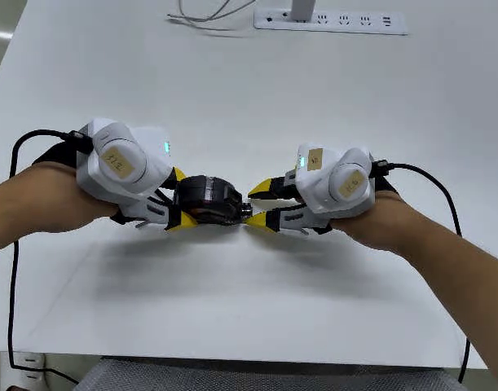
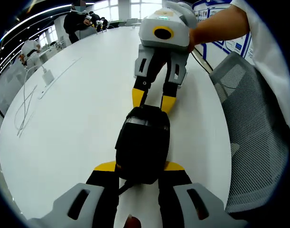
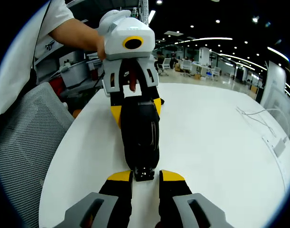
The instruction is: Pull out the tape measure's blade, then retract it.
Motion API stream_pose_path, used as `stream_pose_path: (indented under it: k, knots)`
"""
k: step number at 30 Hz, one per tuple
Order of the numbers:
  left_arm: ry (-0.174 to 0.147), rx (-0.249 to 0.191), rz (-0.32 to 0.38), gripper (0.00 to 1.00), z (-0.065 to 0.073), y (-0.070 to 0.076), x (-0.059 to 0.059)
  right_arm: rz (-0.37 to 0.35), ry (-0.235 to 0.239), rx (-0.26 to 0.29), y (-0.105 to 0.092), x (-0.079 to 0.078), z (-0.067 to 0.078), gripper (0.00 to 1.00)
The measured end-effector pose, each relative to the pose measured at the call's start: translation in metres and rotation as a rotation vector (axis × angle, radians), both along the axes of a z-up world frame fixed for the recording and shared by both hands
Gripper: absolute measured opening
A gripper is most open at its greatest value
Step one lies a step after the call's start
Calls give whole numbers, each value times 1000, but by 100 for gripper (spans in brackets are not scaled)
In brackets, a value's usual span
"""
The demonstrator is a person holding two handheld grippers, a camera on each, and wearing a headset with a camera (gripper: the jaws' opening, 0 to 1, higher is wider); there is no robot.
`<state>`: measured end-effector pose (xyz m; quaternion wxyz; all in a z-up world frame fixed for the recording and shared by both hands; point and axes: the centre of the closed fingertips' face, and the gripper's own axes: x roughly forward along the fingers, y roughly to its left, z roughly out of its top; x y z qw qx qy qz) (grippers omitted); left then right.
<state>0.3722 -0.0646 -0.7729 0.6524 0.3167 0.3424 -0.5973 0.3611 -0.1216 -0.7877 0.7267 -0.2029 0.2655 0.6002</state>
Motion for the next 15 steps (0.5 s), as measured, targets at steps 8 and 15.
stream_pose_path:
  k: [8, 15]
  knots:
    - [0, -2, 0, 27, 0, 0, 0, 11, -4, 7, 2, 0, -2, 14]
    - [1, -3, -3, 27, -1, -1, 1, 24, -2, 21, 2, -1, -3, 12]
